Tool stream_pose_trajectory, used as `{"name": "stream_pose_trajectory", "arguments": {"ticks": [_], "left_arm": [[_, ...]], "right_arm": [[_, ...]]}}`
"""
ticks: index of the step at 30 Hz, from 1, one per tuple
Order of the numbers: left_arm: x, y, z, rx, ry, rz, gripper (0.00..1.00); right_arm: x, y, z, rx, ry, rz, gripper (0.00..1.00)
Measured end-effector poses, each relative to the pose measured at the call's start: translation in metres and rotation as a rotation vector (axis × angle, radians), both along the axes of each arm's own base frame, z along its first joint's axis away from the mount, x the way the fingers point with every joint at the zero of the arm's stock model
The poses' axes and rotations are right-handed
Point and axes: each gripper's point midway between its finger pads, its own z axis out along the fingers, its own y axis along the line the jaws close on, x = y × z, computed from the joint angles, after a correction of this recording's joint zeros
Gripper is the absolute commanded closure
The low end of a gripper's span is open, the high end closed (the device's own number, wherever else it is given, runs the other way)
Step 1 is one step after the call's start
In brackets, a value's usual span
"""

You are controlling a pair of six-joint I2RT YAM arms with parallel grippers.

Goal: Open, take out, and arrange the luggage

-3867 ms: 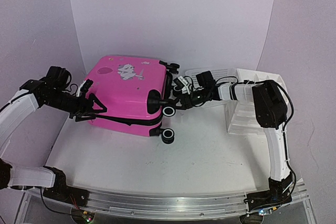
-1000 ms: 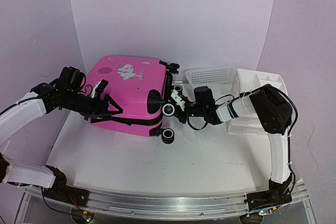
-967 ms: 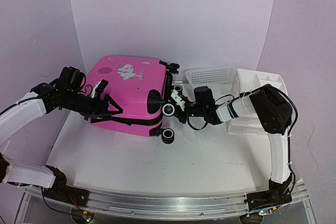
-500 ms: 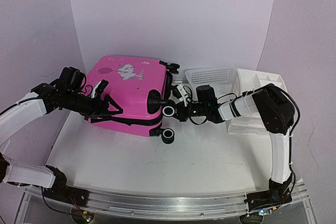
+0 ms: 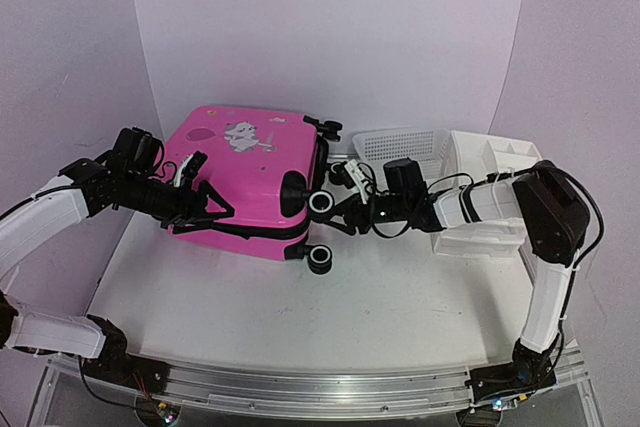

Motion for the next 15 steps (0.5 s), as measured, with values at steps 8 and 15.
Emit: {"name": "stream_pose_trajectory", "arguments": {"ticks": [8, 15], "left_arm": [[0.0, 0.0, 0.0, 0.002, -0.002, -0.002, 0.18], [0.0, 0.0, 0.0, 0.003, -0.005, -0.003, 0.18]], "right_arm": [[0.008, -0.013, -0.015, -0.171, -0.415, 0.078, 0.5], [0.014, -0.006, -0.015, -0.196, -0.636, 0.135, 0.51]]}}
